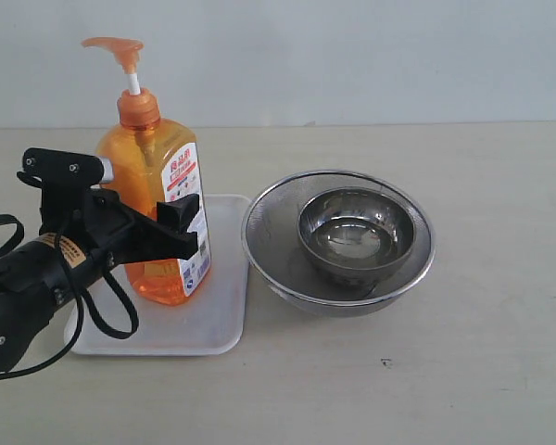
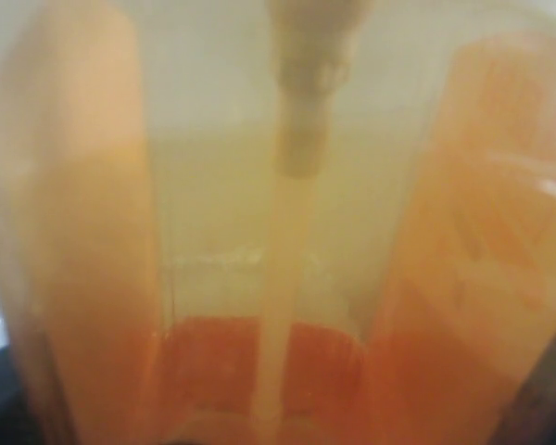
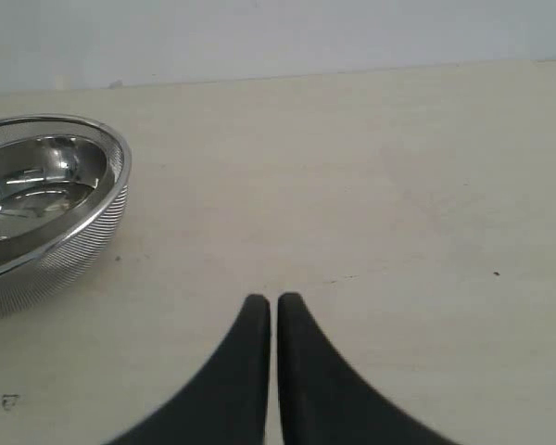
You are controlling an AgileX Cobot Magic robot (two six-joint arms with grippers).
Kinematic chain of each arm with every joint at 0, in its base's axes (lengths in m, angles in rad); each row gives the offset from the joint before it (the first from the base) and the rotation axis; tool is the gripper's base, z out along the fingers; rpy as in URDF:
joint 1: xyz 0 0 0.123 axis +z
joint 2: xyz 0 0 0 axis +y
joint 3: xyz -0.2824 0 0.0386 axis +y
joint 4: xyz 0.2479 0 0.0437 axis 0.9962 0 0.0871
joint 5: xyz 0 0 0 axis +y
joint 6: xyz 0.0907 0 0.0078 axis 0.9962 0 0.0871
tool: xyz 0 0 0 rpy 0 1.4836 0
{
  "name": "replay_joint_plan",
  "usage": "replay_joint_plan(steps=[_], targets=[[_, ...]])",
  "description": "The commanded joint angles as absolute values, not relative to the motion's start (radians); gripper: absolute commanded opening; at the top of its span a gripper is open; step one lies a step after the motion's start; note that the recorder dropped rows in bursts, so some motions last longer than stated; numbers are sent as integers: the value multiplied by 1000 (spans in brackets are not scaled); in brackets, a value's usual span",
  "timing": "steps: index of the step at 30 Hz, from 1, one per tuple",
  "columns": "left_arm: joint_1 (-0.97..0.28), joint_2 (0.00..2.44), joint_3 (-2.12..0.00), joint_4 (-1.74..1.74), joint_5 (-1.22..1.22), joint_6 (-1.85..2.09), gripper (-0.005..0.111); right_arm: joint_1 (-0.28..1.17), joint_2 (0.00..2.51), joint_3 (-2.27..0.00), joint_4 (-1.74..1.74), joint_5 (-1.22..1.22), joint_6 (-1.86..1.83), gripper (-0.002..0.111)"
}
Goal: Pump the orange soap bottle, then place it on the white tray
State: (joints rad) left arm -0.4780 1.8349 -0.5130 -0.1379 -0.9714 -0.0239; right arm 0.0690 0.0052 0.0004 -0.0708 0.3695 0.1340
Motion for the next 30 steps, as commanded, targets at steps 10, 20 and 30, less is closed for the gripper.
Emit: replay_joint_plan(steps=[10, 20, 30], targets=[[-482, 1823, -513, -108, -929, -37, 5, 69, 0, 0, -78, 356, 134, 0], [-482, 1823, -513, -321, -880, -7, 5, 69, 0, 0, -78, 356, 134, 0], [-486, 1823, -513, -289, -830, -7, 5, 69, 0, 0, -78, 356, 134, 0]])
